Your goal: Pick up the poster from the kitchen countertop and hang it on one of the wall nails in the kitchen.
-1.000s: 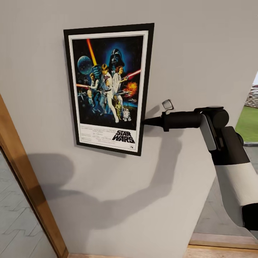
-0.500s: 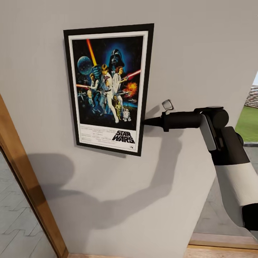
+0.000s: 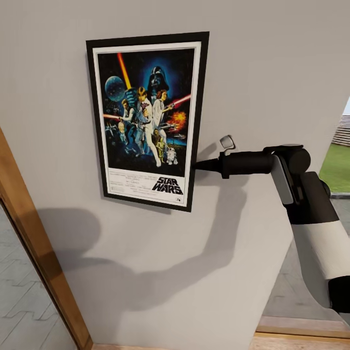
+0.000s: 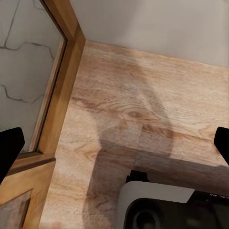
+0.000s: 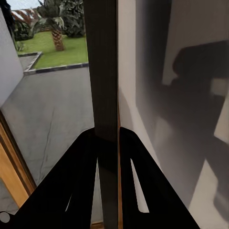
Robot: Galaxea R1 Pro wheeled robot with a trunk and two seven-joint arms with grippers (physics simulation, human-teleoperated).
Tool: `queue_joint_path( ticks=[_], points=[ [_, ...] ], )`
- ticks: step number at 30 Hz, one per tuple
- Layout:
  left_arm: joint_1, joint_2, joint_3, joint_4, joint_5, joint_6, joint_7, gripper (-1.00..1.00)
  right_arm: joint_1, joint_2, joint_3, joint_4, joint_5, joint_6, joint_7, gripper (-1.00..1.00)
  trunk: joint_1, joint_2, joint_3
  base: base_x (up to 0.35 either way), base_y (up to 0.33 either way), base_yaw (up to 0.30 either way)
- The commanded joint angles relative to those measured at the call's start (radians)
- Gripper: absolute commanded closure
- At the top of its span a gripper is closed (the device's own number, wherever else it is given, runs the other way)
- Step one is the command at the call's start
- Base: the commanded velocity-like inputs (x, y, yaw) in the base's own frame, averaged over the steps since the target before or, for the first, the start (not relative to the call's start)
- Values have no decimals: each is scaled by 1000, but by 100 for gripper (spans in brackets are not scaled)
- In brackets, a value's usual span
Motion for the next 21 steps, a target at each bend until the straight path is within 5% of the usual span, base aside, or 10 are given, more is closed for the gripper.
queue_joint_path(
  ticks=[1,21],
  points=[
    [1,0,1,-1,0,0,0,-100,0,-1,1,0,-4,6,1,100,0,-1,0,0,0,0],
    [1,0,1,-1,0,0,0,-100,0,-1,2,0,-4,5,2,100,0,-1,0,9,0,0]
  ],
)
